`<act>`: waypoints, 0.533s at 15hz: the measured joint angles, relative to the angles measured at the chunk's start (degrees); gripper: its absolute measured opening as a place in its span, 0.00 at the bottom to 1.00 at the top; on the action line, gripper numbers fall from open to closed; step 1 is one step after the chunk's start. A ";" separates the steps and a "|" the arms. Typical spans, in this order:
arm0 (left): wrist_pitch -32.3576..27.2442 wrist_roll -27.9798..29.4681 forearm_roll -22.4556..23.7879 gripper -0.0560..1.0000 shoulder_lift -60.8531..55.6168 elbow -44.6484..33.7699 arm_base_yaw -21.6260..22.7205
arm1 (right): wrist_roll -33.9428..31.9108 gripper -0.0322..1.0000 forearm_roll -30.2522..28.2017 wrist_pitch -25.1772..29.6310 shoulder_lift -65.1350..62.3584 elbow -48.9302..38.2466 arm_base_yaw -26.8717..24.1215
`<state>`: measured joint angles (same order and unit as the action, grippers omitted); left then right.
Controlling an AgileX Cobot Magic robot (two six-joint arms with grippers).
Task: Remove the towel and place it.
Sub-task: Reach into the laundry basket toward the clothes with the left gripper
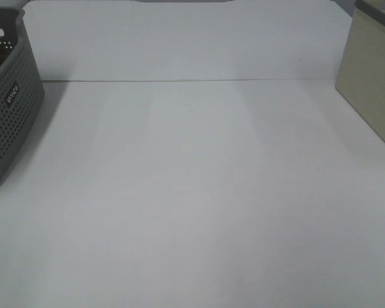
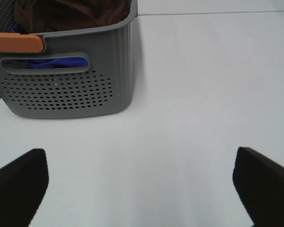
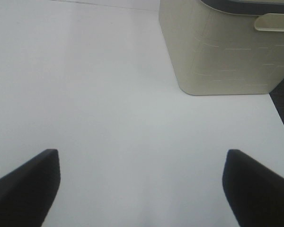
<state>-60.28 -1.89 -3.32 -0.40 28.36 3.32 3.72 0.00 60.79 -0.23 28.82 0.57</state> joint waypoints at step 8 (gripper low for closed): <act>0.00 1.49 2.75 0.99 0.00 0.00 0.00 | 0.00 0.89 0.00 0.00 0.00 0.00 0.00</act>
<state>-60.28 -0.40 -0.57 -0.40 28.36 3.32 3.72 0.00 60.79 -0.23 28.82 0.57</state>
